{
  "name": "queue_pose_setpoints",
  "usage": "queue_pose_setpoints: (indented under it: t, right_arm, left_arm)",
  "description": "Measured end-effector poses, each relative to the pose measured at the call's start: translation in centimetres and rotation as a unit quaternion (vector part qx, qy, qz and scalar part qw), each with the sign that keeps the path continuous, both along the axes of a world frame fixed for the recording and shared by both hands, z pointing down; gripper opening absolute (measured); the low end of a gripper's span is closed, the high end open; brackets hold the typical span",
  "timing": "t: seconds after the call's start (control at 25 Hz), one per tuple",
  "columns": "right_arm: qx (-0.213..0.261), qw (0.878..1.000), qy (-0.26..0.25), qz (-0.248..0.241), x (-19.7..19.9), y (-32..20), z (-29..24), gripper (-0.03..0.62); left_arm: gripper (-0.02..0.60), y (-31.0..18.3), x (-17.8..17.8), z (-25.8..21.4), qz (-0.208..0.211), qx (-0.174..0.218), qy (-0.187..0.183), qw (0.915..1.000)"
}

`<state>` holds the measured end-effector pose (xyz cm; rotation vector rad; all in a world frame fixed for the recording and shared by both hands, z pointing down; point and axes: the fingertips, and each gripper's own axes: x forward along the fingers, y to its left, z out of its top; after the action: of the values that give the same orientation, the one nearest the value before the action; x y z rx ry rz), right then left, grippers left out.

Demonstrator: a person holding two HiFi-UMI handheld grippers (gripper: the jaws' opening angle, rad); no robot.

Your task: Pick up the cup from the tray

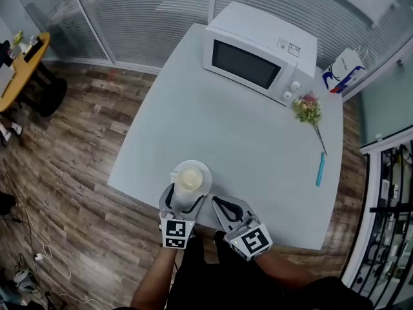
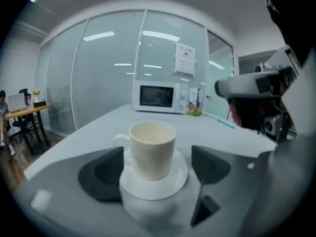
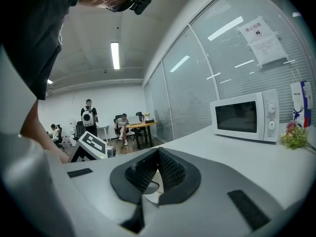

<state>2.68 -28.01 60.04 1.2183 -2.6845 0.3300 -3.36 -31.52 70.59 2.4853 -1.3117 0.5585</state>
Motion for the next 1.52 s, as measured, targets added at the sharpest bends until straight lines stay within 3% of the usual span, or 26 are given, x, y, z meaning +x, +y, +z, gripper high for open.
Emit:
queue_pose_setpoints:
  t: [0.32, 0.64, 0.88, 1.2, 1.52]
  right_arm:
    - [-0.012, 1.0, -0.004, 0.011, 1.1, -1.0, 0.8, -0.011]
    - [-0.005, 1.0, -0.012, 0.021, 1.7, -2.7, 0.3, -0.011]
    - [0.0, 1.0, -0.009, 0.026, 2.1, -2.6, 0.1, -0.011]
    - [0.008, 1.0, 0.004, 0.026, 2.2, -1.9, 0.0, -0.011]
    - [0.05, 0.998, -0.001, 0.023, 1.6, -1.3, -3.8, -0.011]
  left_arm:
    - [0.439, -2.5, 1.2, 1.8, -0.003, -0.017, 0.007, 0.9998]
    - [0.423, -4.5, 1.6, 2.4, -0.015, 0.003, -0.033, 0.9993]
    - [0.422, -3.9, 1.5, 2.1, -0.016, -0.004, -0.014, 0.9998]
    - [0.422, -2.3, 1.4, -2.6, -0.008, 0.026, 0.007, 0.9996]
    - [0.422, -0.9, 0.2, -8.5, -0.016, 0.067, 0.023, 0.9974]
